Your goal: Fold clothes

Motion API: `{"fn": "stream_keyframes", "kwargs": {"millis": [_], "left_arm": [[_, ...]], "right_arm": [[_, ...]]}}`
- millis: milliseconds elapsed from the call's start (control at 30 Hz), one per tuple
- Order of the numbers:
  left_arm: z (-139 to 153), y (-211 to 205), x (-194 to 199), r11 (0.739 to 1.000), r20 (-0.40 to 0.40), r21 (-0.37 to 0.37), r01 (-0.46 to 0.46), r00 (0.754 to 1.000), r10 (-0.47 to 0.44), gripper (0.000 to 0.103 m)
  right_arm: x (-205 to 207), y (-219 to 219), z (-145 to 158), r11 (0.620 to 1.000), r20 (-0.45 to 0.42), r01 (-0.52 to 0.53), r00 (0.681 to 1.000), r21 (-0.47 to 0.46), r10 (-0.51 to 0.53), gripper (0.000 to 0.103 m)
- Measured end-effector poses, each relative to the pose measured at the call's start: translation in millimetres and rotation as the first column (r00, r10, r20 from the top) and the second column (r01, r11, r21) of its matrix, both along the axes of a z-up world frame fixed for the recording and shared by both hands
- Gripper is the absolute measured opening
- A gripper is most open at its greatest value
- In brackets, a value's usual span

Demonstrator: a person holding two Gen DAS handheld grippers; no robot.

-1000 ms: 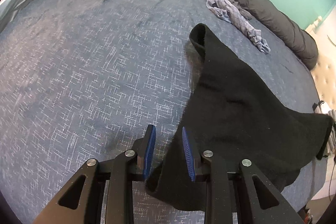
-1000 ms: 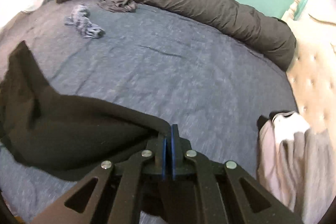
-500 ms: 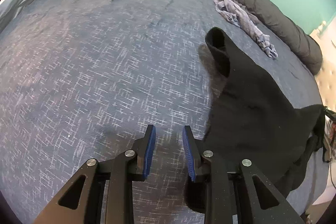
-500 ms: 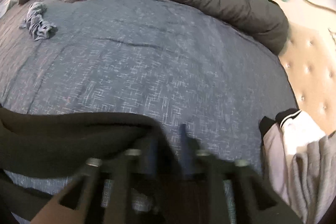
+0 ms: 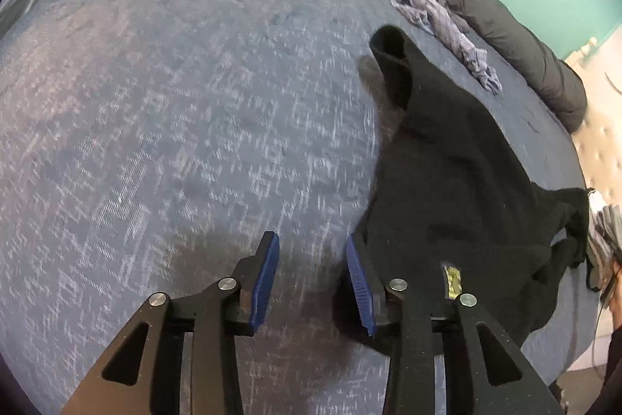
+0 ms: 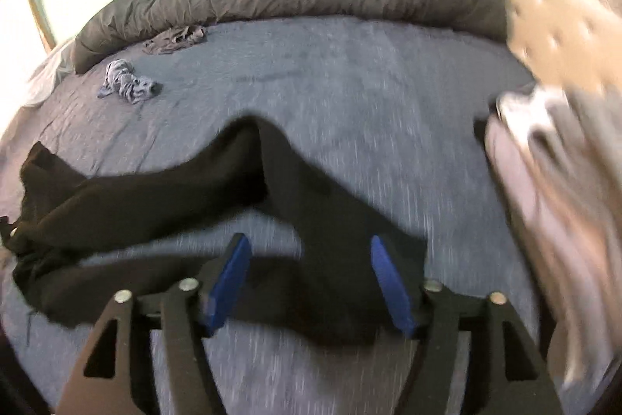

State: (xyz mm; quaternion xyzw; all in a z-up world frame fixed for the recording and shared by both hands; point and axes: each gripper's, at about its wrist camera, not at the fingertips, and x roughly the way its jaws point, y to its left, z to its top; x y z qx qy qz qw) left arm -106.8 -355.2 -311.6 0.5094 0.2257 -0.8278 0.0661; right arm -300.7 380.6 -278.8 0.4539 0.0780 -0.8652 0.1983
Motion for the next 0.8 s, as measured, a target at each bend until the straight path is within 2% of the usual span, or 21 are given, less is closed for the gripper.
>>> {"fn": "stream_keyframes", "kwargs": {"millis": [100,233,367,467,667,733,800], "left_arm": [[2,3,7,1.000,-0.003,0.013,-0.004,1.000,0.004,0.041],[3,6,18,0.999,-0.008,0.031,-0.011,1.000,0.011,0.043],[1,8,24,0.999,0.000,0.029,-0.014,1.000,0.014,0.046],[-2,8,25,0.999,0.007,0.029,-0.021,1.000,0.020,0.050],[-9,9,21,1.000,0.004,0.026,0.005,1.000,-0.005,0.050],[-12,8,20,0.999,0.001,0.032,0.004,1.000,-0.004,0.050],[-16,8,18,0.998,0.000,0.054,0.007,1.000,-0.007,0.050]], "right_arm": [[17,21,-18,1.000,0.052,0.029,0.998,0.012,-0.029,0.069],[28,41,-39,0.995,0.139,0.075,0.988,-0.069,-0.065,0.069],[27,32,-55,0.997,0.155,0.069,0.986,-0.023,-0.065,0.070],[20,25,-62,0.996,0.159,0.080,0.984,-0.032,-0.074,0.070],[9,25,-80,0.996,0.171,0.087,0.982,-0.028,-0.081,0.069],[7,25,-81,0.994,0.156,0.092,0.984,-0.050,-0.084,0.062],[6,25,-80,0.993,0.145,0.099,0.986,-0.071,-0.087,0.045]]}}
